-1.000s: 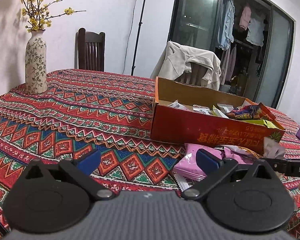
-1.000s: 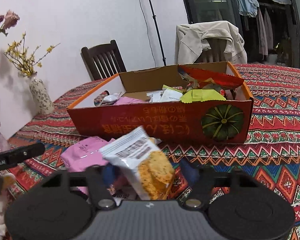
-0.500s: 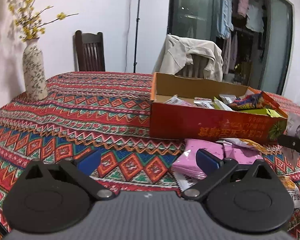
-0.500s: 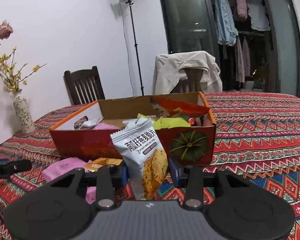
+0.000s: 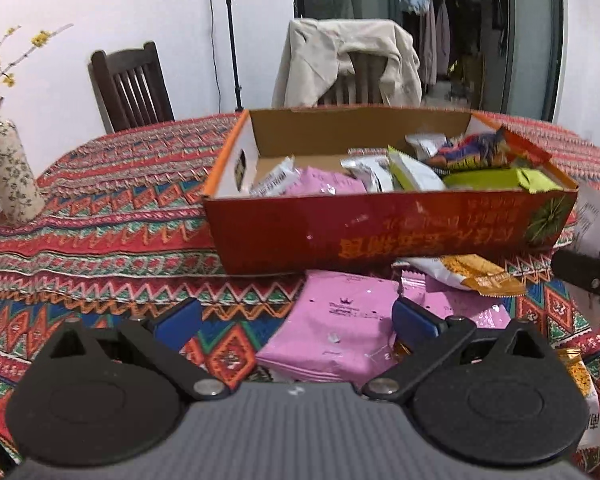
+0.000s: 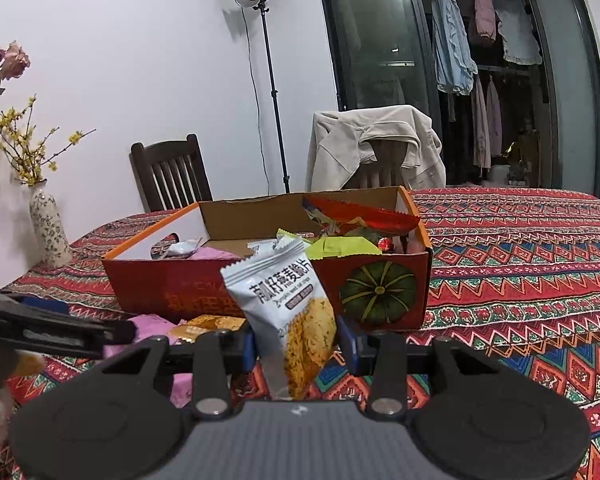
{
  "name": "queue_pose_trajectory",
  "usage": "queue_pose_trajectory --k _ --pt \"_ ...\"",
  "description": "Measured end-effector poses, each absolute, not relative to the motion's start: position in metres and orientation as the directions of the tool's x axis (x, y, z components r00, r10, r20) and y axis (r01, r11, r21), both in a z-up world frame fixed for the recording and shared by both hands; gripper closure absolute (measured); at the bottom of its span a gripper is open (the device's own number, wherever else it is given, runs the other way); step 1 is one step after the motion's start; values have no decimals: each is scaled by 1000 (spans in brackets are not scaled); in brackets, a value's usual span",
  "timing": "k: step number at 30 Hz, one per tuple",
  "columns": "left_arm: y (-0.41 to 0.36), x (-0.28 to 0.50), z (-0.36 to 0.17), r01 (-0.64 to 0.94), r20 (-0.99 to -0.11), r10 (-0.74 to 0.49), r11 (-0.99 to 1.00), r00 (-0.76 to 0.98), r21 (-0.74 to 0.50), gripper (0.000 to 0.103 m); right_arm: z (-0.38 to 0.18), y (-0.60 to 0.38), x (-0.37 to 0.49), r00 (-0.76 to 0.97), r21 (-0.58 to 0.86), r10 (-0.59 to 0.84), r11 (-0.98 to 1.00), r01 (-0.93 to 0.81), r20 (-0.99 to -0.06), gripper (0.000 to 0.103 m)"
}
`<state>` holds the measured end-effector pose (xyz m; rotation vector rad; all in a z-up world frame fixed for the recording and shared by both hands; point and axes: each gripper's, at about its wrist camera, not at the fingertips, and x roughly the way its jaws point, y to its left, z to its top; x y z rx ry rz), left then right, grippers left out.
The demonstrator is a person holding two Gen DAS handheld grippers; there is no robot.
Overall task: Organize snacks
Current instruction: 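Grasp a pink packet with the left gripper while the right holds the biscuit packet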
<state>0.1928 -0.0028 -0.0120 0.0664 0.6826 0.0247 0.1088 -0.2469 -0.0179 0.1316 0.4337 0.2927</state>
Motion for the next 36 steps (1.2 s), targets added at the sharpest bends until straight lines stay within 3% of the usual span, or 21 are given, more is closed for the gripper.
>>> queue_pose_trajectory --k 10,14,17,18,21,36 --pt "-7 202 -20 -2 -639 29 999 769 42 0 -19 -245 110 860 181 310 949 -257 -404 63" --pt "-6 203 -22 8 -630 12 1000 777 29 5 -19 -244 110 857 175 312 949 -261 -409 63" --pt "-5 204 -24 37 -632 -28 999 775 2 23 -20 -244 111 856 174 311 950 -261 -413 63" --pt "-5 204 -25 53 -632 -46 999 773 -8 33 -20 -244 111 855 173 311 950 -261 -415 63" --pt "-8 202 -26 70 -621 -55 998 782 1 38 -20 -243 111 854 171 310 950 -261 -418 63" --pt "4 188 -16 58 -543 -81 996 836 -61 40 -21 -242 112 850 167 313 949 -267 -424 63"
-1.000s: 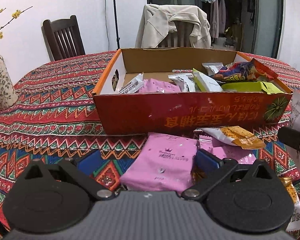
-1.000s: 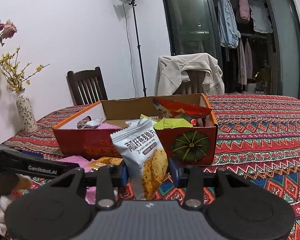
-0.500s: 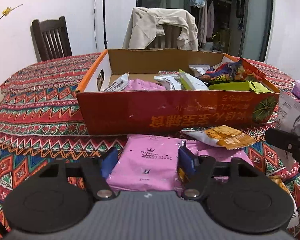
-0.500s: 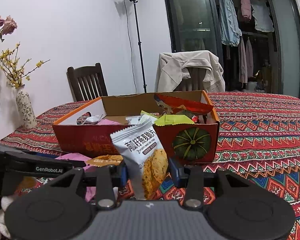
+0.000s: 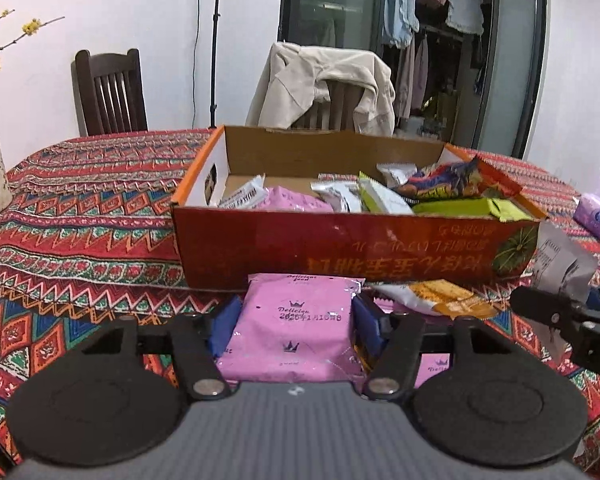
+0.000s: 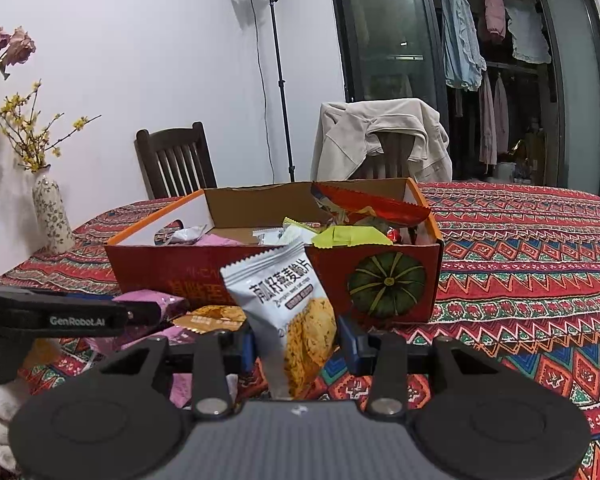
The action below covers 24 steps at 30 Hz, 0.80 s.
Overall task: Organize snacks
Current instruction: 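Grasp a pink packet with the left gripper while the right holds the biscuit packet, then lift both held packets toward the cardboard box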
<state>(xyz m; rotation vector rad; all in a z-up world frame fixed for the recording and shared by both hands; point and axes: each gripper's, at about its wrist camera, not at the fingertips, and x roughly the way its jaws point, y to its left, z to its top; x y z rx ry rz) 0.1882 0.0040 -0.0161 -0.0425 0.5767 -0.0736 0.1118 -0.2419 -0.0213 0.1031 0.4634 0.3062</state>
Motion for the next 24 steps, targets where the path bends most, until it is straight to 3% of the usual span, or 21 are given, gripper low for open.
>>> queue_pose_trajectory --k 16,24 --pt "10 173 4 42 -449 -74 996 891 -82 40 -17 -242 109 865 162 318 948 -275 -389 63" --pt "9 166 32 47 -388 -75 995 919 -83 40 11 -242 107 893 117 304 953 -281 -332 63"
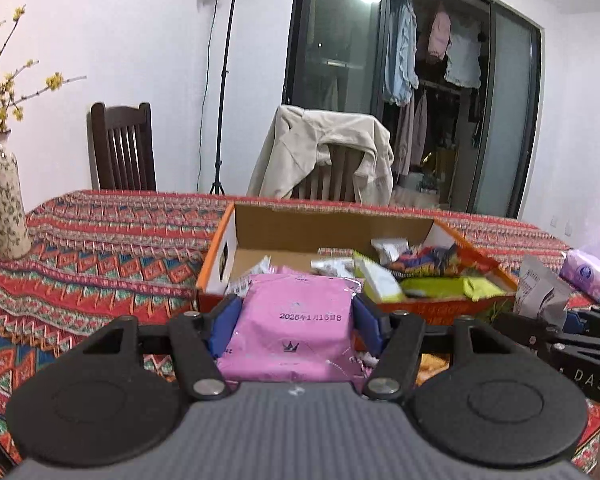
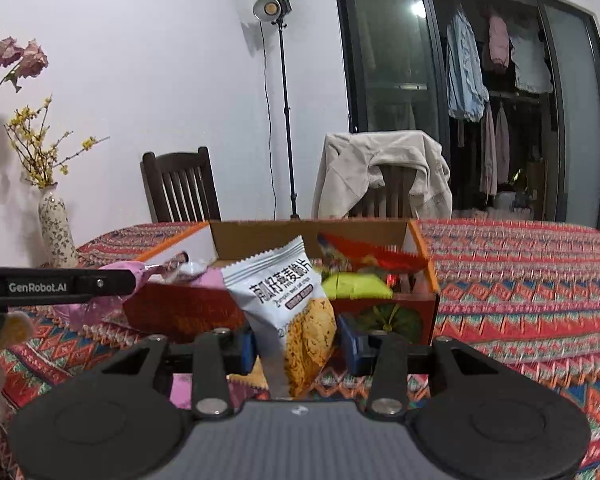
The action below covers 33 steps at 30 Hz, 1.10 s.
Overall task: Organize snacks
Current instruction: 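Lift both held packets toward the cardboard box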
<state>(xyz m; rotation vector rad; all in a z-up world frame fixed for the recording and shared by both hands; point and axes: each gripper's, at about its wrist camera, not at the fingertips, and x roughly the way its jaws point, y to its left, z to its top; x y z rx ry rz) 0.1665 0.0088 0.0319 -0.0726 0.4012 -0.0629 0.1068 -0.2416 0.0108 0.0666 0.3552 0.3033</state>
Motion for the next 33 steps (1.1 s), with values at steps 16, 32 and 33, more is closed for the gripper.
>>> queue_pose_trajectory --k 16,32,33 --pt "1 202 78 9 -310 -36 996 950 -90 40 72 -240 156 925 98 283 959 -266 -254 63" --pt "3 279 69 -77 -326 35 990 945 -117 40 58 -223 233 929 107 231 972 -208 -290 63" --pt "3 282 65 -74 -330 32 991 944 -114 40 54 -224 236 928 109 231 972 -208 -291 63"
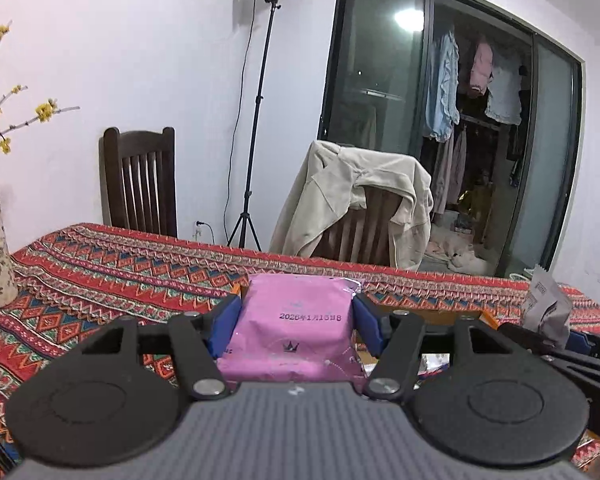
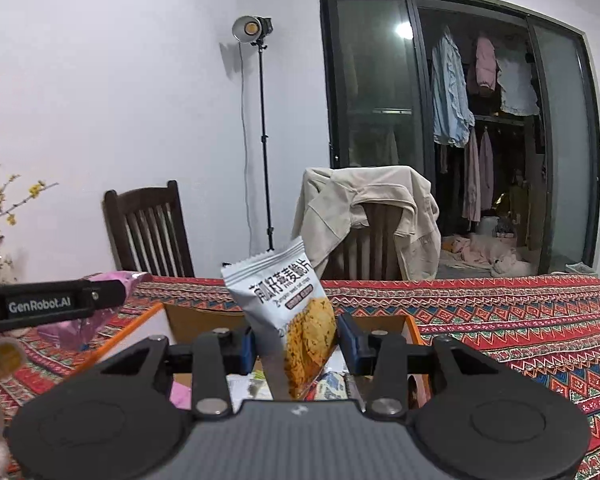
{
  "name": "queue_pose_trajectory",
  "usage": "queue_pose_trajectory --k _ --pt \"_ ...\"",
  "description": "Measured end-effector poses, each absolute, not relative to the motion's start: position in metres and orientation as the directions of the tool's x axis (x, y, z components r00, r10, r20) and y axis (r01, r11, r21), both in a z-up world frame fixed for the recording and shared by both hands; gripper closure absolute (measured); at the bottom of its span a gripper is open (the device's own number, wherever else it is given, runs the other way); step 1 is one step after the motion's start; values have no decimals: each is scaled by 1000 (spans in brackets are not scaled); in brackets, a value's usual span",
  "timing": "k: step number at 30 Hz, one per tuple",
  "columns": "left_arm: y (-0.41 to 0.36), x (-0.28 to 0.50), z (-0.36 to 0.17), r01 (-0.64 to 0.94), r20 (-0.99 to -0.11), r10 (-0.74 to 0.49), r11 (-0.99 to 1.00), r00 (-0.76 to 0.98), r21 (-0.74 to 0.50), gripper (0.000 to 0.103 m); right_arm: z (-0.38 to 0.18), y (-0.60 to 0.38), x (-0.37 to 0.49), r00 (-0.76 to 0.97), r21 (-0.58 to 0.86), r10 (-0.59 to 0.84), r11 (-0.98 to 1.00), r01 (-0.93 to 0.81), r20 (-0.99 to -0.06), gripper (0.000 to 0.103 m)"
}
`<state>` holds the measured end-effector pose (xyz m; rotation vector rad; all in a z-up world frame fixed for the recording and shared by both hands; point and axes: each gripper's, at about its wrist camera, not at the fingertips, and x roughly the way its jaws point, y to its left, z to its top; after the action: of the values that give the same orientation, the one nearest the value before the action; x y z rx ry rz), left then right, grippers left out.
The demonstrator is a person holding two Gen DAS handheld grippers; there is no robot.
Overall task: Organize snacks
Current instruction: 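Lift both held packets toward the cardboard box, then lower both packets into the cardboard box and open both grippers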
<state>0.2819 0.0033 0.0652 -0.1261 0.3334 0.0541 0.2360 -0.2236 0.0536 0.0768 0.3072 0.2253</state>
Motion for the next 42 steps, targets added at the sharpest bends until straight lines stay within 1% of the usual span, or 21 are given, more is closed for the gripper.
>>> queue_pose_trajectory --k 5,7,8,13,14,15,16,17,18,19,20,21,22,24,26,42 --pt "6 293 45 -70 -361 29 992 932 -102 40 36 -227 246 922 120 244 969 -217 -302 65" --pt "7 294 40 -61 -365 24 994 931 -90 40 32 -227 250 919 118 246 968 -219 -307 67" --pt "8 294 38 -57 -365 22 995 931 -85 40 30 -228 251 918 116 247 968 -221 -311 73" --pt "10 295 33 -53 -372 14 994 928 -95 40 26 -230 256 909 127 258 965 -228 -327 73" --pt "9 294 33 -51 -371 11 994 928 -98 40 26 -231 256 907 129 264 964 -234 -328 70" --pt "10 293 33 -54 -369 14 994 929 -100 37 26 -231 254 906 133 268 962 -237 -327 66" --pt "10 292 33 -59 -366 18 993 930 -100 27 25 -232 253 904 138 277 960 -244 -326 60" --pt "10 291 33 -65 -359 24 992 933 -103 21 26 -232 251 905 140 278 959 -245 -323 46" --pt "12 289 34 -69 -349 27 992 937 -108 14 27 -232 250 908 139 275 960 -242 -318 32" --pt "13 288 34 -71 -343 28 991 939 -113 5 27 -232 248 910 138 273 961 -241 -312 26" --pt "14 287 34 -73 -340 28 990 940 -120 1 27 -233 246 912 139 274 960 -242 -304 18" --pt "15 285 34 -77 -335 29 988 942 -132 0 28 -234 244 914 141 275 960 -243 -300 14" --pt "16 285 34 -81 -335 31 987 942 -138 0 28 -234 243 913 143 277 959 -244 -299 13" --pt "17 286 34 -83 -342 29 986 939 -143 0 28 -235 241 913 146 280 958 -246 -298 6" --pt "17 286 34 -91 -349 36 986 937 -142 0 27 -234 241 913 140 275 960 -243 -301 1" --pt "16 281 41 -90 -337 36 985 941 -146 0 26 -234 238 917 131 258 965 -228 -305 0"
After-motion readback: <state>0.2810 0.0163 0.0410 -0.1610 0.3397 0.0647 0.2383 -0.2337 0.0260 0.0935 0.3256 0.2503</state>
